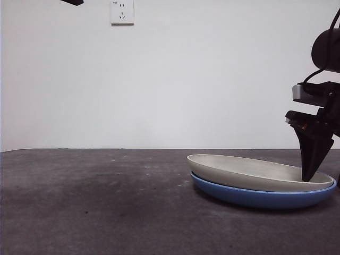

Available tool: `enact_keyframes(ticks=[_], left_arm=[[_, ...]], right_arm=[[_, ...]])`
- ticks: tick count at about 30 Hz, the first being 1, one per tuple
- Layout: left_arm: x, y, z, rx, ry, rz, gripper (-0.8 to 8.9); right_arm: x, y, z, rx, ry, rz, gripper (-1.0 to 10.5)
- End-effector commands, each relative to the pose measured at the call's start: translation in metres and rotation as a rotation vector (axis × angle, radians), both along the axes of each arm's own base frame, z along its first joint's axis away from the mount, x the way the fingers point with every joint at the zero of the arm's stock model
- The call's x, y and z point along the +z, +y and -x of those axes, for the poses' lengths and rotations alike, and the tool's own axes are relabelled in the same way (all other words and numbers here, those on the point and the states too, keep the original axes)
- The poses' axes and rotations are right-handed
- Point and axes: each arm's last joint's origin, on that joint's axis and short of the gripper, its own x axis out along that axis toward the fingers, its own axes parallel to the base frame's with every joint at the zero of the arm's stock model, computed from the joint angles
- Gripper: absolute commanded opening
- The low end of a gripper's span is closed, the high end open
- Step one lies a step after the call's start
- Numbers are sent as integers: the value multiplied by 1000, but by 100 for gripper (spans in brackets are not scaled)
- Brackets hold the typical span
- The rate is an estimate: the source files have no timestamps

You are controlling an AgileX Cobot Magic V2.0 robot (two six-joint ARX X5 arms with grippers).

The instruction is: Pick up the white plate, put it on the blue plate, put it on desk

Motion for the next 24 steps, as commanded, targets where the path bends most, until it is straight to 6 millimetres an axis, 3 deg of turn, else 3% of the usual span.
enact_keyframes(ticks=[1,6,15,24], left_arm=[[2,-2,0,-20,-21,2,311],[2,-2,0,-20,-21,2,311],[2,-2,0,-20,-21,2,311],[2,-2,0,-20,-23,3,311]], right_arm=[[-3,1,-4,8,-11,2,200],[-2,-2,-6,-4,-24,2,83],[-2,-15,-8,-43,-23,-14,42],[1,-14,-7,-31,-25,-77,15]])
